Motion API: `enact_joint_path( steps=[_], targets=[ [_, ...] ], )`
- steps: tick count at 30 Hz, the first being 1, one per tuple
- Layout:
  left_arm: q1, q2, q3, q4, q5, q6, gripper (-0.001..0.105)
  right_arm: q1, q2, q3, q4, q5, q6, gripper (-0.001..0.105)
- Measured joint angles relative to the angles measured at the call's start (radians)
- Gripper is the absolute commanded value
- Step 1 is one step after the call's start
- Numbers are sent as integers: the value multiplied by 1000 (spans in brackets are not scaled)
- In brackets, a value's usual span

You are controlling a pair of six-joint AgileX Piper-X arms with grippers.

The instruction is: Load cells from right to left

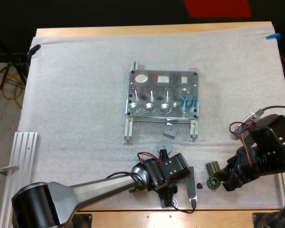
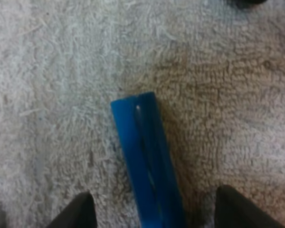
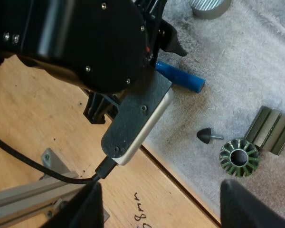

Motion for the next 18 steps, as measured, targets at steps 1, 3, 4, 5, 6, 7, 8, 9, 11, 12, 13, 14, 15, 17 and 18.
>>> enact_joint_path(
  steps=[1, 3, 4, 5, 6, 7, 8, 9, 11, 12, 13, 14, 15, 17, 18],
  targets=[
    [0, 3, -2, 0, 0, 0, 53, 0, 0, 0, 0, 0, 0, 54],
    [0, 5, -6, 3, 0, 0, 48, 0, 0, 0, 0, 0, 0, 54],
    [0, 8, -5, 5, 0, 0, 41, 0, 0, 0, 0, 0, 0, 54],
    [0, 9, -5, 6, 0, 0, 36, 0, 0, 0, 0, 0, 0, 54],
    [0, 9, -5, 8, 5, 0, 28, 0, 0, 0, 0, 0, 0, 54],
    [-3, 11, -5, 8, 10, 0, 17, 0, 0, 0, 0, 0, 0, 54],
    [-3, 11, -5, 8, 16, 0, 14, 0, 0, 0, 0, 0, 0, 54],
    [-3, 11, -5, 8, 36, 0, 6, 0, 0, 0, 0, 0, 0, 54],
    [-3, 11, -5, 8, 71, 0, 0, 0, 0, 0, 0, 0, 0, 54],
    [-3, 11, -5, 8, 84, -5, 0, 0, 0, 0, 0, 0, 0, 54],
    [-3, 11, -5, 8, 89, -8, 0, 0, 0, 0, 0, 10, 0, 54],
    [-3, 11, -5, 8, 91, -10, 0, 0, 0, 0, 0, 16, 0, 54],
    [-3, 11, -5, 8, 91, -12, 0, 0, 0, 0, 0, 25, -7, 54],
    [-3, 11, -5, 8, 91, -14, 0, 0, 0, 0, 0, 45, -16, 54],
    [-3, 11, -5, 11, 91, -13, 0, 0, 0, 0, 0, 60, -19, 54]
  ],
)
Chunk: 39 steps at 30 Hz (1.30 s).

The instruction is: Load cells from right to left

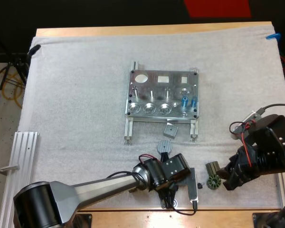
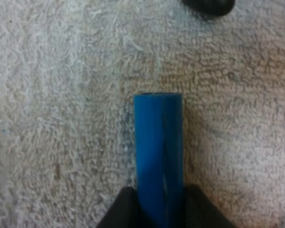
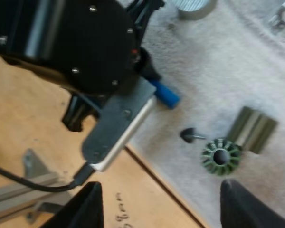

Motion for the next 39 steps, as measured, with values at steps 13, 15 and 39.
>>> enact_joint_path(
  steps=[13, 15, 39],
  targets=[
    [0, -123, 0, 42, -76, 0, 0, 0, 0, 0, -7, 37, -4, 54],
    [0, -144, 0, 42, -96, 0, 0, 0, 0, 0, -10, 37, -4, 54],
    [7, -582, 0, 163, -363, 0, 0, 0, 2, 0, -212, -27, 34, 54]
  ],
)
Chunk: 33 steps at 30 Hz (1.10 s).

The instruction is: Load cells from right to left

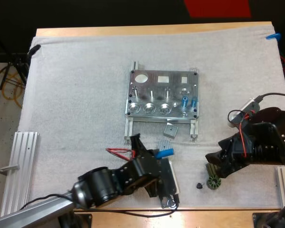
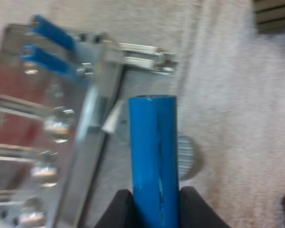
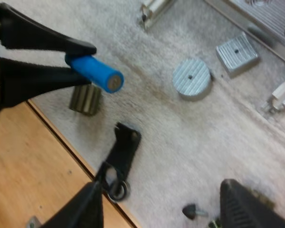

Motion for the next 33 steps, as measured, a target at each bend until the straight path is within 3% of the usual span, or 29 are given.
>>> enact_joint_path(
  steps=[7, 10, 15, 18, 25, 33],
  targets=[
    [106, -105, 0, 15, 4, -6, 0, 0, 5, 0, -110, -102, 73, 54],
    [138, -130, 0, 12, 79, 17, 0, 0, 19, 14, -197, -188, 152, 54],
    [138, -139, 0, 1, 114, 46, 0, 0, 72, 52, -294, -291, 262, 54],
    [138, -139, 0, -16, 180, 68, 0, 0, 107, 70, -323, -342, 313, 54],
    [138, -139, 0, -50, 277, 117, 0, 0, 150, 70, -342, -382, 382, 54],
    [138, -139, 0, -107, 303, 132, 0, 0, 171, 70, -349, -399, 427, 54]
  ],
)
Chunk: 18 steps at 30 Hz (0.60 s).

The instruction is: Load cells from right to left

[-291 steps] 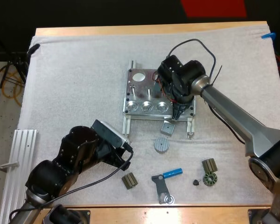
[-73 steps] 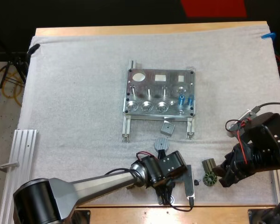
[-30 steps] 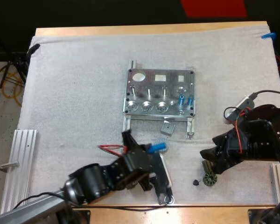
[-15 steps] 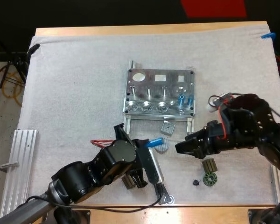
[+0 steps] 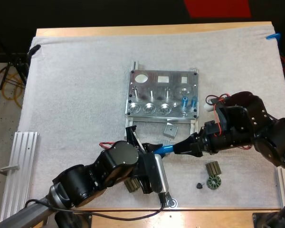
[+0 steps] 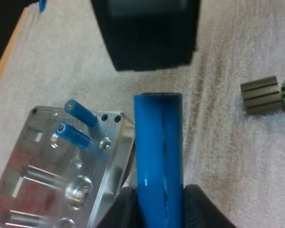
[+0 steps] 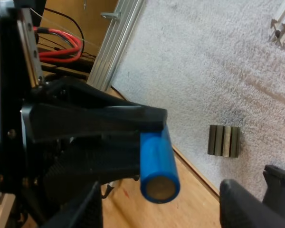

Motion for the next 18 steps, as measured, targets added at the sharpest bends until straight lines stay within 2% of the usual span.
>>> enact_joint_path(
  steps=[11, 18],
  targets=[
    [0, 3, 0, -43, 1, 0, 0, 0, 0, 4, -9, 21, 56, 54],
    [0, 4, 0, -45, 2, 0, 0, 0, 2, 61, -116, 15, 158, 54]
  ],
)
